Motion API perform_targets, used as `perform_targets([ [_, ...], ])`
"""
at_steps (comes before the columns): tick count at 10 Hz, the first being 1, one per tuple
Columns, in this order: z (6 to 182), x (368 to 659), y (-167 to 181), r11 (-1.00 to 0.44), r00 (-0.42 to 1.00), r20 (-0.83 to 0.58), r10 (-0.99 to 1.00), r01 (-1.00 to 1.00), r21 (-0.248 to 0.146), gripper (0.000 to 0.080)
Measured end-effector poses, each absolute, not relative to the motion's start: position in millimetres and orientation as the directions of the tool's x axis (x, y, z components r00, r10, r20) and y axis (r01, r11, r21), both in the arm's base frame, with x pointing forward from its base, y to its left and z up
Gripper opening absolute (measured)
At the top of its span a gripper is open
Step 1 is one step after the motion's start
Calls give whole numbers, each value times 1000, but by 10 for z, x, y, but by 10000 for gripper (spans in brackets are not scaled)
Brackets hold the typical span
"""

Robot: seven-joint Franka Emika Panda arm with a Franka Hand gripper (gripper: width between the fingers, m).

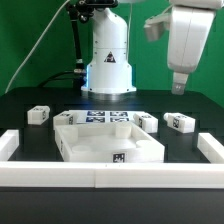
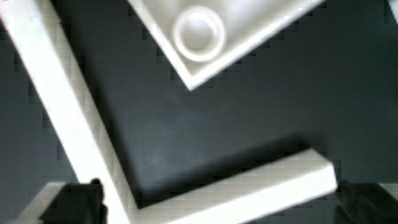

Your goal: Assemble one leg

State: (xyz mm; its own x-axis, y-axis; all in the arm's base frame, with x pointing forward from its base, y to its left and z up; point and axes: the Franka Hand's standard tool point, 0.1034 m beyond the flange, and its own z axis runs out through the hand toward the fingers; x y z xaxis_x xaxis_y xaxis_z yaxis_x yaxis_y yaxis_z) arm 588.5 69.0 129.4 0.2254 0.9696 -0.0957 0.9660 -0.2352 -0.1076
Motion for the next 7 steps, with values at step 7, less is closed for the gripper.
perform_targets([
  [7,1148,5817,512,-25,20,-57,998,996,-89,650],
])
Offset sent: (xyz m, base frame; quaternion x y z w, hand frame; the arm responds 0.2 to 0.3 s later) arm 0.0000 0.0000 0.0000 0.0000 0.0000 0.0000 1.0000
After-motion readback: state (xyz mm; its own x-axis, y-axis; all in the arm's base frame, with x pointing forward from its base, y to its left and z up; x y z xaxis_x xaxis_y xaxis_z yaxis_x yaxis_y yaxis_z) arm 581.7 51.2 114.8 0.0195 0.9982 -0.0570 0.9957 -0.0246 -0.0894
